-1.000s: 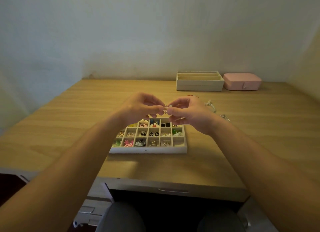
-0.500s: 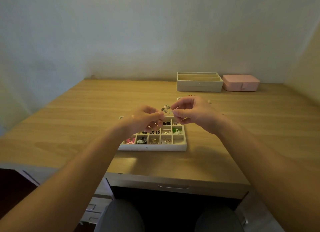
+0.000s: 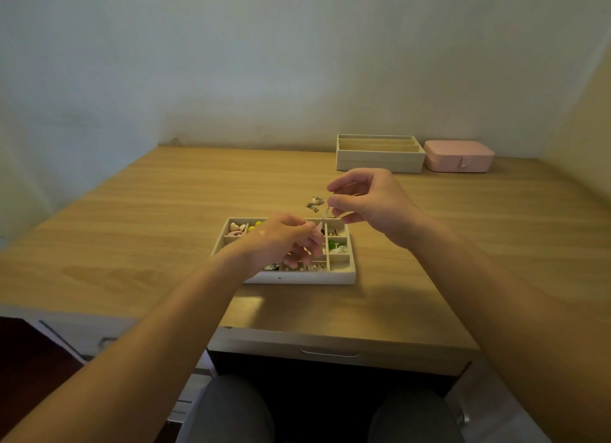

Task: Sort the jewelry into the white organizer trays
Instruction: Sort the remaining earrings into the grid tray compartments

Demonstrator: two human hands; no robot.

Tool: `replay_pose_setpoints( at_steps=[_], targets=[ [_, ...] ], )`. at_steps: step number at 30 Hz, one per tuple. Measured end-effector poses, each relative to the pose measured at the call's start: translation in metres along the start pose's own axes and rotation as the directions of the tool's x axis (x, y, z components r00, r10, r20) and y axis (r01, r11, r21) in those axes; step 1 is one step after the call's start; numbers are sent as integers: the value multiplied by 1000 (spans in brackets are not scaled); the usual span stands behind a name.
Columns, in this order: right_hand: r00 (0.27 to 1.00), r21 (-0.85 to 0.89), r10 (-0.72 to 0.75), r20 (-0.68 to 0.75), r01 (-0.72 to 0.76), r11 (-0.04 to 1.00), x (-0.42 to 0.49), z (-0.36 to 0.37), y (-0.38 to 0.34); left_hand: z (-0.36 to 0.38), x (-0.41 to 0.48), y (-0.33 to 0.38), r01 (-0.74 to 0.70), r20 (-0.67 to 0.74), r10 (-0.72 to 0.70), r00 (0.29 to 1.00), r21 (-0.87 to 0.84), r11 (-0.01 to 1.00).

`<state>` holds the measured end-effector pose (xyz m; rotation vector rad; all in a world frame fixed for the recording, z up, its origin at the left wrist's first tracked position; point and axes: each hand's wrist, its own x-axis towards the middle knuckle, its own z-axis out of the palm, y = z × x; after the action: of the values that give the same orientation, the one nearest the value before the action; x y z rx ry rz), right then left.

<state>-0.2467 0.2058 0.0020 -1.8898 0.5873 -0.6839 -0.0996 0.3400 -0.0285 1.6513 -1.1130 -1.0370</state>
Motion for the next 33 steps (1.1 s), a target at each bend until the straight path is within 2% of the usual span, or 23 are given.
replay_pose_setpoints(
  at_steps=[3,8,13,19,27,30,33],
  targets=[
    [1000,24,7,27,-8,1000,0,1,-3,1,-2,0,-13,-29,12,1000,-23,1000],
    [999,7,-9,44,8,1000,0,1,-7,6,-1,6,-121,-72,113,991,-132,984],
    [999,-8,-7,37,7,1000,-2,-1,-8,14,1,6,-199,-108,190,976,-80,977],
    [1000,-82,11,18,-10,997,-3,-8,1,13,5,-2,-174,-135,168,976,-38,984],
    [995,-178,79,68,-66,982,-7,-18,19,20,10,-11,-157,-136,191,972,226,961],
    [989,-239,116,94,-91,967,-7,-21,26,22,11,-16,-165,-185,237,954,337,927],
    [982,-287,143,122,-103,953,-9,-22,32,22,9,-19,-174,-158,276,948,469,866]
  ],
)
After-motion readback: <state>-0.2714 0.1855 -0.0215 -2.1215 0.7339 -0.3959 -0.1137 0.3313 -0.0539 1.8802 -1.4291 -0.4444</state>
